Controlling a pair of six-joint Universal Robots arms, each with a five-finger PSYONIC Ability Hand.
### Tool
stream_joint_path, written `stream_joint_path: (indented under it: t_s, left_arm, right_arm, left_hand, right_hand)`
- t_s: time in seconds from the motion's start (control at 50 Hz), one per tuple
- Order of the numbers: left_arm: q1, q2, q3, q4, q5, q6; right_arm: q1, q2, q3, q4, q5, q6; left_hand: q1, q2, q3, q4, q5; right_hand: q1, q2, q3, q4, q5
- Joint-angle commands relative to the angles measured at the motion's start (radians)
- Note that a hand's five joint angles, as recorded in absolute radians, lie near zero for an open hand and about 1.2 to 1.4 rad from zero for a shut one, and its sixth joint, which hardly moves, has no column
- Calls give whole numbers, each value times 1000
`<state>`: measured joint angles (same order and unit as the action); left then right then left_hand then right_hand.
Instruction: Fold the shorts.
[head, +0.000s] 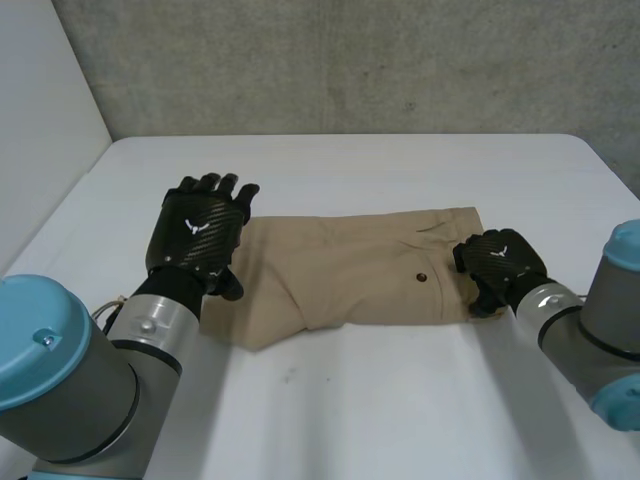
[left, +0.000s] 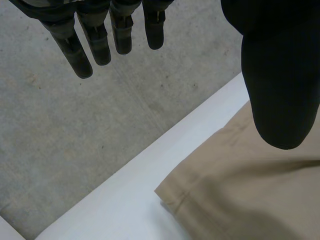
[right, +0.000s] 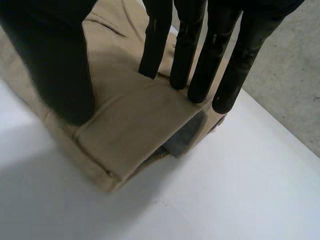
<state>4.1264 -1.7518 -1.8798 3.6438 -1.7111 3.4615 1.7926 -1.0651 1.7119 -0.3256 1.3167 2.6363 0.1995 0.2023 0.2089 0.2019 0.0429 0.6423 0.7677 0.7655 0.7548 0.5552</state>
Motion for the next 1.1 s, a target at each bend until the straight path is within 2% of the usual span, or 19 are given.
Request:
stream_joint_path:
  t_s: [0.02, 0.14, 0.22, 0.32, 0.36, 0.44, 0.56, 0.62, 0.68, 0.74, 0.78, 0.82, 0.84, 0.86, 0.9, 0.98, 1.0, 1.06, 1.1]
  left_arm:
    - [0, 0, -16, 1, -1, 2]
    - [2, 0, -27, 1, -2, 2]
    - [0, 5, -30, 1, -4, 2]
    - [-1, 11, -32, 1, -4, 4]
    - [-1, 12, -30, 1, -4, 4]
    - [0, 17, -25, -1, -5, 4]
    - [5, 38, -16, 1, -7, 7]
    - [8, 49, -10, 1, -8, 7]
    - [9, 57, -2, 1, -8, 8]
    - [8, 61, 13, 1, -8, 8]
    - [9, 60, 28, 1, -8, 10]
    - [11, 60, 40, 1, -8, 10]
    - [11, 58, 57, 1, -7, 10]
    - [12, 58, 68, 1, -7, 10]
    - [12, 57, 90, 1, -7, 10]
    - [12, 40, 162, -13, -5, 8]
    - [5, 32, 194, -28, -5, 7]
    - [-8, -3, 246, -59, -4, 4]
    - [-34, -50, 301, -102, -2, -12]
  right_arm:
    - [-15, 50, -37, -29, 42, -62]
    - [-58, -88, -11, 12, 147, -166]
    - [-113, -179, -8, 86, 153, -310]
    - [-134, -188, -44, 128, 177, -481]
    - [-121, -188, -60, 128, 187, -528]
    - [23, -185, -116, 122, 197, -581]
    - [281, -122, -178, 66, 96, -602]
    - [381, -69, -167, 68, -25, -651]
    - [450, 0, -137, 69, -140, -732]
    - [462, 30, -124, 71, -183, -763]
    - [461, 31, -120, 79, -182, -751]
    - [462, 25, -120, 82, -182, -713]
    - [461, 19, -120, 83, -183, -649]
    - [458, 11, -120, 83, -185, -607]
    - [439, -19, -118, 85, -192, -505]
    - [355, -166, -118, 77, -194, -140]
    - [326, -212, -124, 76, -192, 13]
    - [268, -259, -149, 89, -177, 272]
    - [232, -266, -161, 108, -175, 361]
  left_hand:
    - [-25, -28, -34, -27, -43]
    - [-25, -28, -34, -27, -43]
    - [-25, -28, -34, -27, -43]
    - [-25, -28, -34, -27, -43]
    - [-25, -28, -34, -27, -43]
    - [-25, -28, -34, -27, -43]
    - [-25, -28, -34, -27, -43]
    - [-25, -28, -34, -27, -43]
    - [-25, -28, -34, -27, -43]
    - [-25, -28, -34, -27, -43]
    - [-25, -28, -34, -27, -43]
    - [-25, -28, -34, -27, -43]
    - [-25, -28, -34, -27, -43]
    - [-25, -28, -34, -27, -43]
    - [-25, -28, -34, -27, -43]
    - [-25, -28, -34, -27, -43]
    - [-25, -28, -34, -27, -43]
    - [-21, -24, -31, -24, -39]
    - [-15, -18, -25, -18, -33]
  right_hand:
    - [754, 629, 631, 641, 667]
    - [754, 629, 631, 641, 667]
    - [754, 629, 631, 641, 667]
    - [754, 629, 631, 641, 667]
    - [754, 629, 631, 641, 667]
    - [754, 629, 631, 641, 667]
    - [754, 629, 631, 641, 667]
    - [754, 629, 631, 641, 667]
    - [754, 629, 631, 641, 667]
    - [754, 629, 631, 641, 667]
    - [525, 399, 402, 412, 437]
    - [97, -29, -27, -16, 9]
    - [-301, -426, -424, -413, -388]
    - [-450, -575, -573, -563, -538]
    - [-468, -593, -591, -580, -555]
    - [-468, -593, -591, -580, -555]
    - [-468, -593, -591, -580, -555]
    - [-468, -593, -591, -580, -555]
    - [-468, -593, -591, -580, -555]
